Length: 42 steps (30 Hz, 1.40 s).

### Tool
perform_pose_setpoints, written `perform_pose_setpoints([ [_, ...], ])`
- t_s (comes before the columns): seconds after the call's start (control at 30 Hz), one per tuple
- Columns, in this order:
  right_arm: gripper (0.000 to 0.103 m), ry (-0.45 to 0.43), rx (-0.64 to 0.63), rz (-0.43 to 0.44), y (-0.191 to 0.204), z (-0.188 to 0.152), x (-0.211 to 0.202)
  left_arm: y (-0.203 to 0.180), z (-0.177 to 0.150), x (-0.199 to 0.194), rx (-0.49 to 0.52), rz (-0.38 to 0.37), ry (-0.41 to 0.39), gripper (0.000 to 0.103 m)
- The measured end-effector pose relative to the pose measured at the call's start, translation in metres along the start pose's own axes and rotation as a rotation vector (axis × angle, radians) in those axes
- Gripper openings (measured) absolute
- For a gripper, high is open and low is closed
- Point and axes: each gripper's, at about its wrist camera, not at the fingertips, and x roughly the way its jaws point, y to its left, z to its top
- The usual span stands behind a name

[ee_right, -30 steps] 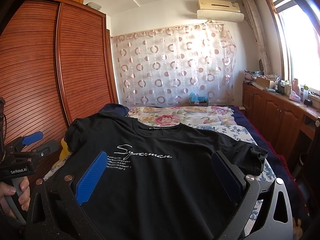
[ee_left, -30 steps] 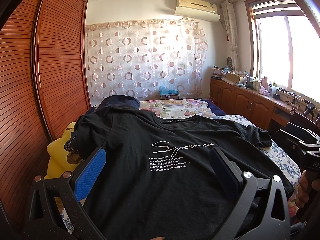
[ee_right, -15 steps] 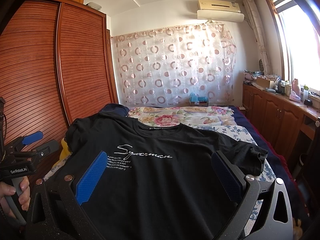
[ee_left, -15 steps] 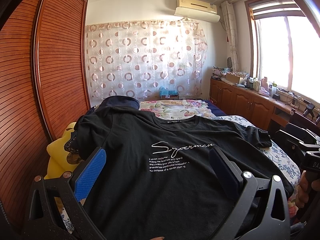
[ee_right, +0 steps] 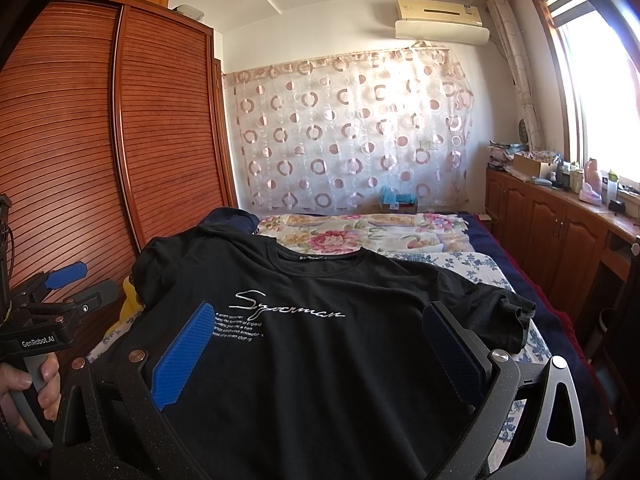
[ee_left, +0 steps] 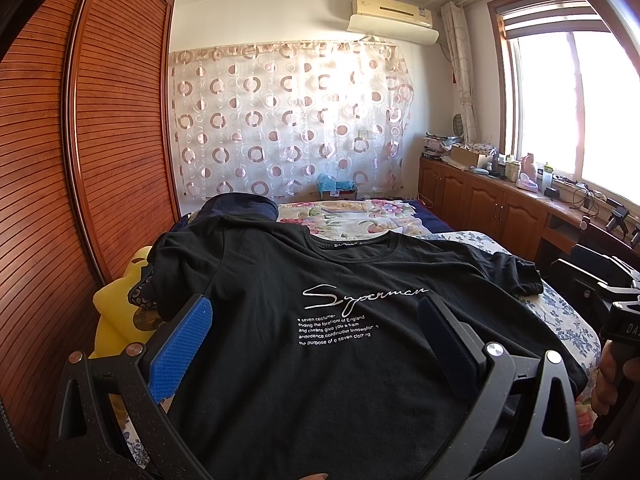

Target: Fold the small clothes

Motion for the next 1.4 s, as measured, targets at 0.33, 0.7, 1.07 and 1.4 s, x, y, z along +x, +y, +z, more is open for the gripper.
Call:
perform_pose_setpoints([
  [0.33,0.103,0.104,0.011,0.059,-0.008,-0.014,0.034,0.024,-0.004,0.028,-0.035,-0.019,0.091,0.103],
  [0.7,0.103,0.194,-0.022,0.082,-0.017,-0.025,0.066,0.077,-0.012,0.056,-0.080,-0.017,0.148,0.103],
  [1.07,0.101,0.258,-0.028,0.086,-0.017,-0.032,0.083,0.153,0.015,0.092,-0.128,0.011,0.199,0.103],
  [1.4,0.101,0.238,0.000,0.085,-0.015,-0.037,0.086,0.188,0.037,0.150,-0.132,-0.003,0.270,0.065],
])
